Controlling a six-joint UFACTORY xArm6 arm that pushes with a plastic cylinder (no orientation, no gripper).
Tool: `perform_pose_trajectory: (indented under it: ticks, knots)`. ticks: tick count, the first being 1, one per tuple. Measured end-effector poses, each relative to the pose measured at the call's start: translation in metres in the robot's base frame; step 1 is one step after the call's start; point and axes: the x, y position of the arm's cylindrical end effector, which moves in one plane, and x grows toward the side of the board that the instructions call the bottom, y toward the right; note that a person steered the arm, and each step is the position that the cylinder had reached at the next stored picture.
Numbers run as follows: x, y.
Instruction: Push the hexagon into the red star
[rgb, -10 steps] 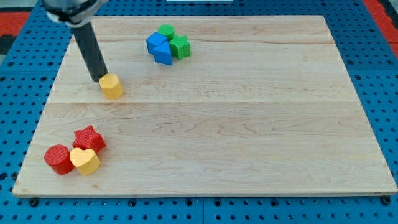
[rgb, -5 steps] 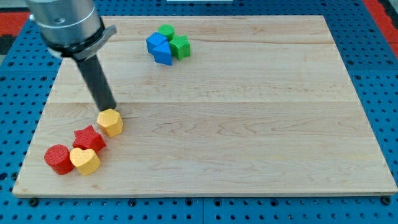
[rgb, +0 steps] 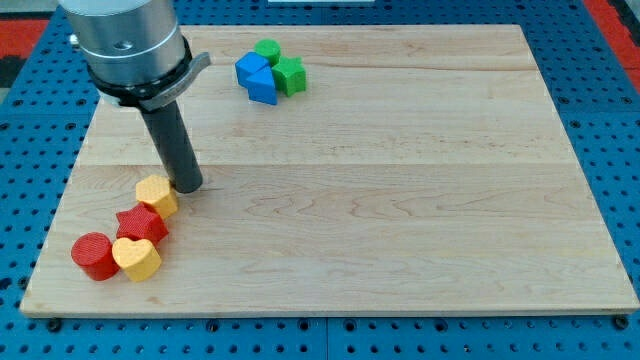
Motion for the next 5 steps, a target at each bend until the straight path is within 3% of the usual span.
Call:
perform_pose_trajectory:
  ticks: [2,3,4,5]
  knots:
    - [0.006,0.004]
    - [-0.023,0.01]
    - [-0.028,-0.036]
    - [0.003,-0.08]
